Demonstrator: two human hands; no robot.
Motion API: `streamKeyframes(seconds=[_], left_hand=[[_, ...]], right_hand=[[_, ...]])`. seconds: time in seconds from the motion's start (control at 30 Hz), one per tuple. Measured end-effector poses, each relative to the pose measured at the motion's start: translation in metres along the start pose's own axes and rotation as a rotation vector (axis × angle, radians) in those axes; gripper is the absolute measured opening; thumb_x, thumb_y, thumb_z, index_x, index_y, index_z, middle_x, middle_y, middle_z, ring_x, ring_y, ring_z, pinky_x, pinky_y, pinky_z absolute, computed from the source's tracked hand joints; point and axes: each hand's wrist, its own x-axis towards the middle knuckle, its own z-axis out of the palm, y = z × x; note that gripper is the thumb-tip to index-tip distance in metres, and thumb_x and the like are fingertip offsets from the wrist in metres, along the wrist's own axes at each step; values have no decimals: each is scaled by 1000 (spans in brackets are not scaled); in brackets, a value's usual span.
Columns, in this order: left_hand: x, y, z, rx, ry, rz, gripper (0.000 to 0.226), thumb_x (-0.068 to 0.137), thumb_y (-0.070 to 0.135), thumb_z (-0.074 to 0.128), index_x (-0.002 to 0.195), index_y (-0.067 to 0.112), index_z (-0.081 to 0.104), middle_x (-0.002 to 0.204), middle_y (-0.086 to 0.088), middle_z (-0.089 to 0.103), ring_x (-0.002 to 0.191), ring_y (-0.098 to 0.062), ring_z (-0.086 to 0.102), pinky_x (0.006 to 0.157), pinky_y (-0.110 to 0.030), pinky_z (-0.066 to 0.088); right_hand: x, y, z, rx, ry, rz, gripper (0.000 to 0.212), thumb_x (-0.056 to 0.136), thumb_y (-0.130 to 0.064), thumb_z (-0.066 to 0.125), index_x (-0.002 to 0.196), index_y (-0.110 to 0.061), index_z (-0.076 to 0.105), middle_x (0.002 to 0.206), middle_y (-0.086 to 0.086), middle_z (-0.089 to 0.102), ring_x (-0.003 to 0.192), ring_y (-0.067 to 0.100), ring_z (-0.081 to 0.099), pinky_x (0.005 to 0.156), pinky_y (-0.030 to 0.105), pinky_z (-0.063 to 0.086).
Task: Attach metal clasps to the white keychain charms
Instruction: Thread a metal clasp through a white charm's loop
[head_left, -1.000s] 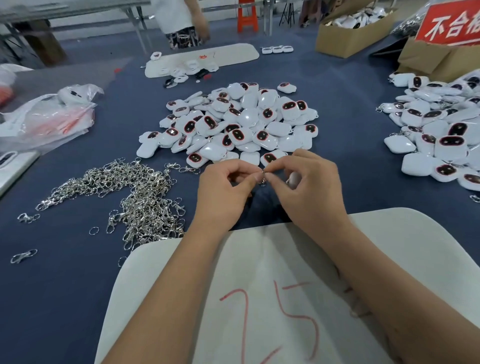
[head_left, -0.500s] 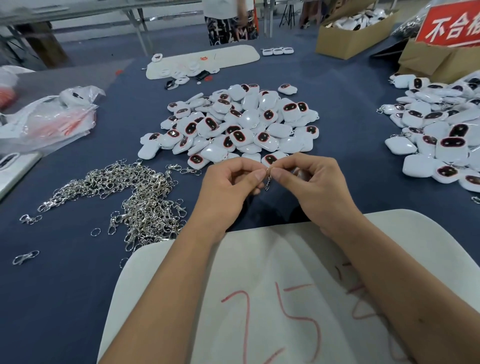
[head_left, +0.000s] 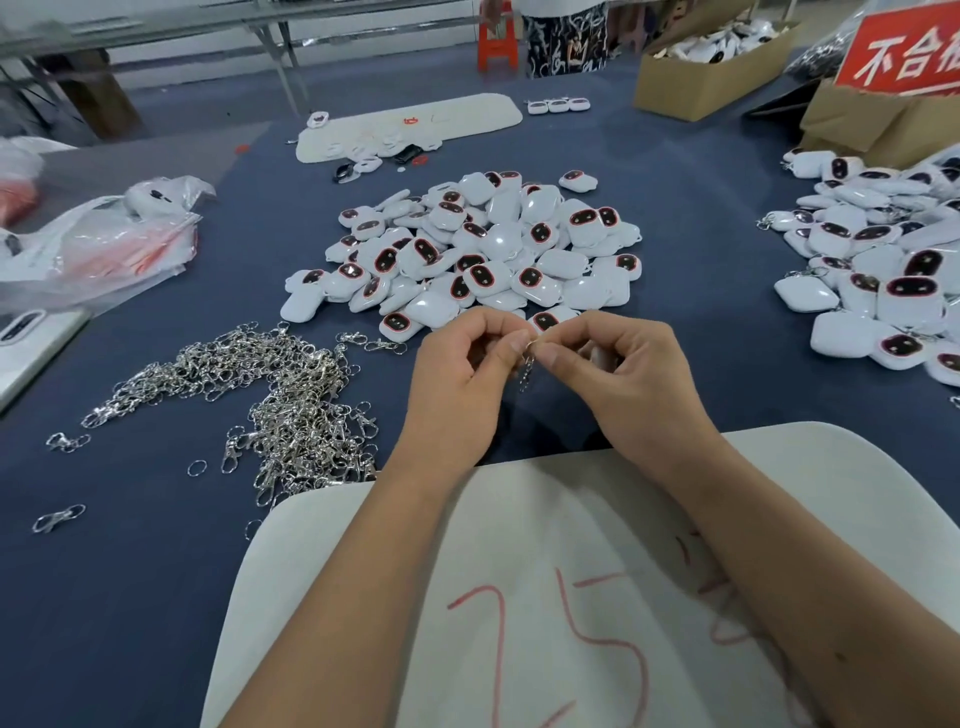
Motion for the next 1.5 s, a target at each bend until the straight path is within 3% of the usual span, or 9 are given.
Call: streamKeyframes(seconds=[0.13,0.27,0.4,0.83,1.0,1.13,1.27,1.4,1.5], left_hand=[[1,-1,0,-29,-23,2,15,97,1,62,90,13,70,73,16,66,67,-1,58,71,-15,47],[1,-1,0,-29,-56,23,22,96,-1,62,86,18,69,77,13,68,69,-5,59,72,-19,49],[1,0,0,-57,-61,20,21,96,-3,62,87,15,69,76,16,67,68,-1,58,70,-14,47],[-1,2,1,-7,-59,15,24,96,-4,60,86,17,68,75,13,66,68,-2,58,71,-16,47],[-3,0,5,88,-22,54,14,94,11,60,87,22,65,77,12,65,73,-7,59,73,-23,50],[-4,-2,8,203,-6,142,15,97,3,59,89,14,63,76,8,63,72,-8,58,69,-23,47],[-3,-3,7,242,-5,165,18,97,0,59,88,16,62,75,11,61,71,-9,58,68,-19,44],[-4,-2,9,263,30,176,18,98,1,57,88,15,61,74,11,61,71,-8,57,67,-15,42],[-4,0,12,211,48,176,19,97,4,57,87,20,61,73,13,61,70,-5,58,68,-17,45]], right_hand=[[3,4,-3,91,68,68,13,93,-19,79,82,-27,80,55,-17,46,61,13,32,58,16,34],[3,3,-2,75,39,59,12,93,-22,78,83,-28,80,59,0,41,60,14,29,53,17,29],[3,3,-3,93,27,66,10,92,-24,78,83,-29,80,61,2,36,59,11,26,52,18,27],[2,1,-3,45,36,53,14,92,-20,80,80,-26,79,54,-2,33,52,7,25,49,14,25],[0,-1,-3,15,57,11,11,91,-15,80,82,-22,78,51,-5,33,50,7,26,49,12,25],[-1,-3,-3,-59,72,-73,11,89,-8,80,84,-17,79,57,-16,51,53,8,32,54,12,29],[-1,-4,-3,-94,62,-137,12,88,-3,80,83,-15,79,72,-8,62,59,20,39,57,20,34],[0,-1,-3,-49,58,-122,11,89,-4,80,86,-15,79,72,-15,62,57,8,36,59,15,35],[1,1,-4,38,45,-78,10,91,-6,78,87,-15,78,68,-5,66,55,6,35,58,11,34]])
